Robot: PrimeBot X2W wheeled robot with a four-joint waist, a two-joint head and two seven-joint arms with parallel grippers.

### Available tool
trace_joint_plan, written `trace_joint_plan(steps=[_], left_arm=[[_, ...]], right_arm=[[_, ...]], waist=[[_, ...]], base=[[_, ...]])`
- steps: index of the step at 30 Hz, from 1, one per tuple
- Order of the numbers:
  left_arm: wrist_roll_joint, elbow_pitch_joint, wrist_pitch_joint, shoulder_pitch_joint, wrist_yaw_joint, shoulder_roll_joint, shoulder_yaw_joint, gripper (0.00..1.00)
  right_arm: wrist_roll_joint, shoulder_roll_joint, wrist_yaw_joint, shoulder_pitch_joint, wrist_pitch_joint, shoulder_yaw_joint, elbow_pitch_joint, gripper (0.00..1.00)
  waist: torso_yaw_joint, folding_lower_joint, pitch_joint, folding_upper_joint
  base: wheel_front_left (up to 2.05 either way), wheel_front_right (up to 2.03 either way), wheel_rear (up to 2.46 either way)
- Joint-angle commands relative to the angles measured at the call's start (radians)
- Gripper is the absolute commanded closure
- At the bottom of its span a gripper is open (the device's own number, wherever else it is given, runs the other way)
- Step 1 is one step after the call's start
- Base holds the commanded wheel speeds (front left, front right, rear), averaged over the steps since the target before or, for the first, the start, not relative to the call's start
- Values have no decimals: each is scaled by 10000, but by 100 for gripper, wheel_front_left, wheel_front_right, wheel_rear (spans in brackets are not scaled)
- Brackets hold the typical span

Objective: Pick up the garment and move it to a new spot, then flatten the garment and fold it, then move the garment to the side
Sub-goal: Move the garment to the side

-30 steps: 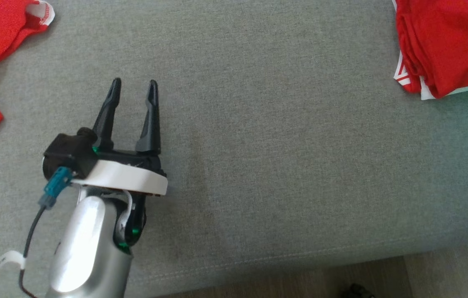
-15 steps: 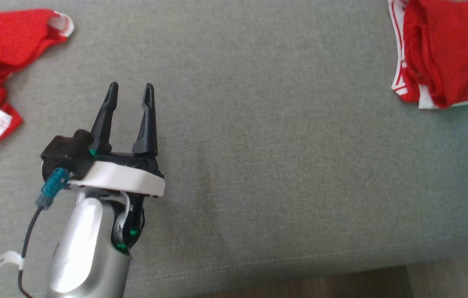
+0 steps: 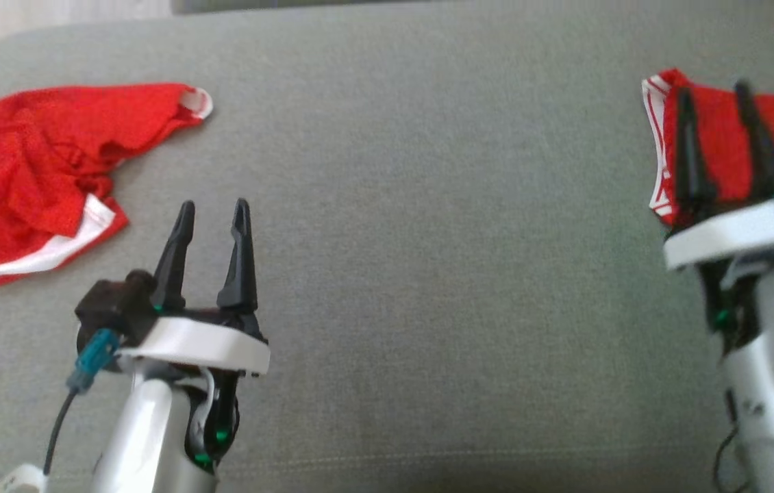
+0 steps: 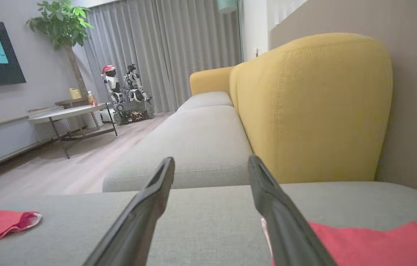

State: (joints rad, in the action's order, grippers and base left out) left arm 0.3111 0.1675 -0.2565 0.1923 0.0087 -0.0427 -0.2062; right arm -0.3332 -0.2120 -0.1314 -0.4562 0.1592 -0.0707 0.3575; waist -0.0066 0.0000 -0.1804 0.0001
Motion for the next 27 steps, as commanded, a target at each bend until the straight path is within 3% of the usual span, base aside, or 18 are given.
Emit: trace_joint_plan(steps=[1,14,27], left_arm=[[46,-324,-53,54,7,-75,388,0],[-36,-393,-53,-1223,56,-75,216,0],[-6,-429,-53,-1390,156,-75,209,0]], right_arm=[[-6,121,7,115,186,-197,-424,0],[1200,1382,7,2825,982,-365,-1107,0],[1547,1610,7,3153,1023,-83,-1421,0]], waist=[[247,0,356,-1],[403,0,1121,-1],[352,0,1214,-1]], base=[[0,0,0],[0,0,0],[0,0,0]])
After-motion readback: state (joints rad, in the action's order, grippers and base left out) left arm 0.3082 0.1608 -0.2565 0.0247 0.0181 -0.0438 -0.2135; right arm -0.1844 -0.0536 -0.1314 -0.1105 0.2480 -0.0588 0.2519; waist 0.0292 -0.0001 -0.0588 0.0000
